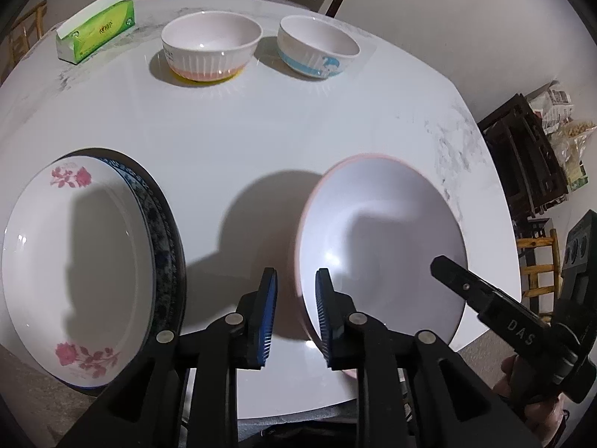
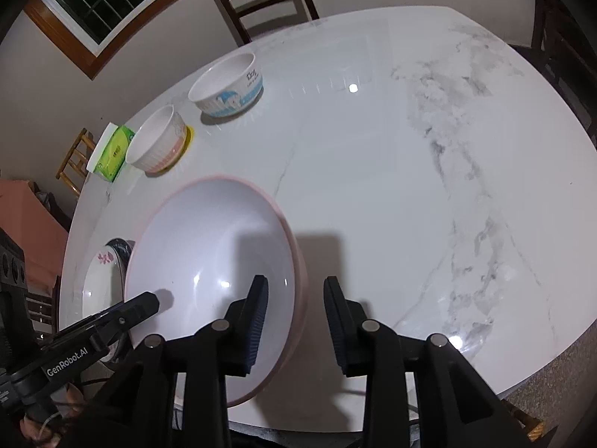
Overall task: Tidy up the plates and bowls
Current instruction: 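Lift and carry the pink-rimmed bowl toward the plate stack with left tool, then lower the pink-rimmed bowl onto the table and open left tool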
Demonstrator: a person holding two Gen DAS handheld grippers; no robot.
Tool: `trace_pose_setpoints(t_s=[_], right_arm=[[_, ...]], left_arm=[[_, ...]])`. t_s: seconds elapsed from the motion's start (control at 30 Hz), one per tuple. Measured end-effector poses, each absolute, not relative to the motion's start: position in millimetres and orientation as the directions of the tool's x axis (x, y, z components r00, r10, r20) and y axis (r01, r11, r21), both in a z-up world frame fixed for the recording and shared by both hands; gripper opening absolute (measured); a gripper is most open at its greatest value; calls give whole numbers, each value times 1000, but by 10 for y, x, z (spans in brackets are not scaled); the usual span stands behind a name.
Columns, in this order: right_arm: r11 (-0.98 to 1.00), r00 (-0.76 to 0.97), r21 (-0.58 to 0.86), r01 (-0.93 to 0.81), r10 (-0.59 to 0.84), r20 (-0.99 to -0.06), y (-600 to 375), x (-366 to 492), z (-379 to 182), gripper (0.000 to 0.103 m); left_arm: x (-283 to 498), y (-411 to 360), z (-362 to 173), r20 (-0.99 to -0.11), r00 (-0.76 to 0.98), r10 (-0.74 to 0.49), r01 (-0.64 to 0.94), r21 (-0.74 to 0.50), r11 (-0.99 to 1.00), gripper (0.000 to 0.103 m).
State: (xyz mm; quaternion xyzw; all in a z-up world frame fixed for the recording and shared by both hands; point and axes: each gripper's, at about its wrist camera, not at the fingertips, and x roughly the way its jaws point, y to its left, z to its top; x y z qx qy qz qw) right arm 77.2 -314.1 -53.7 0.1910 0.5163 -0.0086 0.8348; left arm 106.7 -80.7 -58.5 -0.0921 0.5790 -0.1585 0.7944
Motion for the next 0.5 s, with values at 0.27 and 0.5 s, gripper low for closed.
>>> trace_pose_setpoints(t_s=[0.27,0.5], right_arm=[[960,499,224,167,113,-859,-3160,889,-251,32],[975,522,204,86,130,-843,-3037,1144,-20,32]], left_arm=[[1085,-659,-408,-870,322,-373,149,-343,928,23],[1168,-536,-275,-852,371,-370,147,-340,929,23]])
